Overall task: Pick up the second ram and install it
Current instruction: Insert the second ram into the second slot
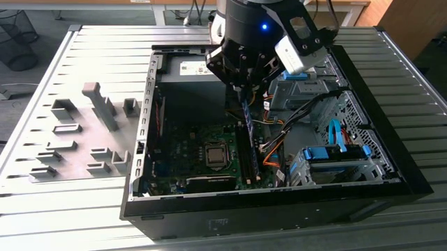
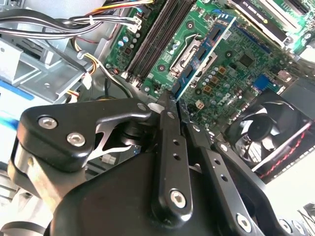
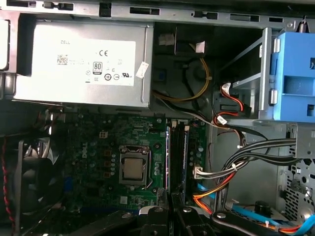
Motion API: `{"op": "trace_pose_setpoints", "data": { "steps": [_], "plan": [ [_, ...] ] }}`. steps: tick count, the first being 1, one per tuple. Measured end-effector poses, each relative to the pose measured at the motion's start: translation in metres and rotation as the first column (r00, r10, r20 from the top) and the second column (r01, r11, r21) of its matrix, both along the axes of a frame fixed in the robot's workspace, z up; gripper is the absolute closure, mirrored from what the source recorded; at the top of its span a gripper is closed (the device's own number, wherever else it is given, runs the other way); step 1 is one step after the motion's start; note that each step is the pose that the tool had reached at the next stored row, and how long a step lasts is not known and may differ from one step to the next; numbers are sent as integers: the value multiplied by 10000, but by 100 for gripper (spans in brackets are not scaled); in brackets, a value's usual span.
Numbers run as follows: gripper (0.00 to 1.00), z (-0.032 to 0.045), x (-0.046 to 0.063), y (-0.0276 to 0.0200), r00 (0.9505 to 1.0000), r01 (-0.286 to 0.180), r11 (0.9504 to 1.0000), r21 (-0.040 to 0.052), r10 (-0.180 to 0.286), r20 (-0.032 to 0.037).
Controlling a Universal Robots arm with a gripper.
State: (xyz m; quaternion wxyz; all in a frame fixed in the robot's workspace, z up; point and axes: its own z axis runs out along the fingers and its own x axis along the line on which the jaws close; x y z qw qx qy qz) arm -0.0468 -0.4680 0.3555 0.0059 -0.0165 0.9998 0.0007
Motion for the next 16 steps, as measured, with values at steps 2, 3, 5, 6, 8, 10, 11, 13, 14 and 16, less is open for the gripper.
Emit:
{"op": "trace_pose_setpoints", "data": {
  "steps": [2,3,5,6,8,10,11,13,14,16],
  "plan": [
    [86,-36,0,0,10000,0,10000,1,0,0],
    [86,-54,0,0,10000,0,10000,1,0,1],
    [86,-91,0,0,10000,0,10000,1,0,1],
    [86,-109,0,0,10000,0,10000,0,0,0],
    [86,-138,0,0,10000,0,10000,1,0,0],
    [86,-142,0,0,10000,0,10000,-1,0,-1],
    [86,-144,0,0,10000,0,10000,0,0,0],
    [86,-144,0,0,10000,1,10000,0,-1,0],
    [86,-144,0,0,10000,0,10000,0,0,0],
    [86,-145,0,0,10000,0,10000,0,0,0]
  ]
}}
